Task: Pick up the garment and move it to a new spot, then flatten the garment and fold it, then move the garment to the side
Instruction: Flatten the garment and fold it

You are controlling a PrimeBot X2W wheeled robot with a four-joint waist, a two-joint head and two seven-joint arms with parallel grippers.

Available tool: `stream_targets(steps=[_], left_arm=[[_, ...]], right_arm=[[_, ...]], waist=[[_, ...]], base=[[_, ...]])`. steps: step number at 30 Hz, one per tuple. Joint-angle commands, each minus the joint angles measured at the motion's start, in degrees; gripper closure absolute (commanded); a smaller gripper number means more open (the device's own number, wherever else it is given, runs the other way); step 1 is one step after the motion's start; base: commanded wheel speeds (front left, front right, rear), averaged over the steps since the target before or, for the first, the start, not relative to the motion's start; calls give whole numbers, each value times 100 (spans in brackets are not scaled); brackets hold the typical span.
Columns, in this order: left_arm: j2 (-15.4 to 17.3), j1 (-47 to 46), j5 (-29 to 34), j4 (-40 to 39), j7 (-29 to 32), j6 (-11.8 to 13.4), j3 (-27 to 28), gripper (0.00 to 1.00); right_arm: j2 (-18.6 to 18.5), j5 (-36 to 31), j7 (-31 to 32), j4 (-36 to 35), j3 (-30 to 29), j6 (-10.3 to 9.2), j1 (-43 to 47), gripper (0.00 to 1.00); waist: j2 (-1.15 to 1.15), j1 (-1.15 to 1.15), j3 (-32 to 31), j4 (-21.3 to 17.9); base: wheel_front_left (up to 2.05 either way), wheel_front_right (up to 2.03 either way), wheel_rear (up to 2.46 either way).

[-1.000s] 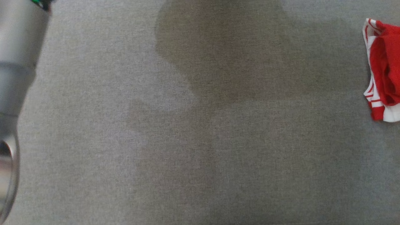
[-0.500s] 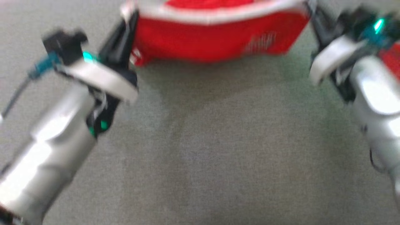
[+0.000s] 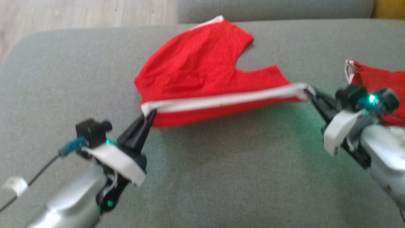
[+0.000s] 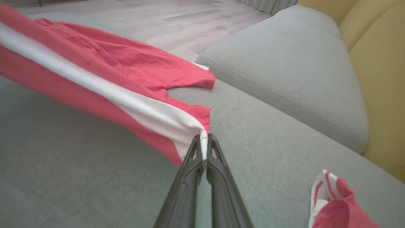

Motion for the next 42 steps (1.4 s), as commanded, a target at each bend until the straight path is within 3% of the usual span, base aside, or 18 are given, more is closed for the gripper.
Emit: stream_targets(steps=[1,10,19,24,31,36,42], left_arm=[[319,20,65,-167,-62,10,128,100],[578,789,319,-378,-62,10,-123,100],[509,1528,579,-929,-62,126,-178,100],[510,1794,749,-1305,-62,256,-123,100],[409,1608,781,-1486,-62,382,271,100],[294,1157,865,-1437,-62,357,560,100],[73,646,943,-1201,-62,258,707,100]], right_arm=[[-310,225,88,-277,244,37,223,100],[-1028,855,282,-913,895,37,725,100],[-2014,1086,303,-1668,853,37,1393,100],[-2330,1057,399,-2016,582,37,1631,100],[-2336,682,600,-2283,9,37,1327,100],[-2155,296,932,-2400,-343,37,732,100],[-1979,59,1289,-2315,-303,37,-94,100]], waist=[[0,1,-184,-18],[0,1,-645,-115],[0,1,-838,-271],[0,1,-923,-336],[0,1,-772,-244],[0,1,-351,38],[0,1,126,418]], base=[[0,0,0],[0,0,0],[0,0,0],[0,0,0],[0,0,0],[0,0,0],[0,0,0]])
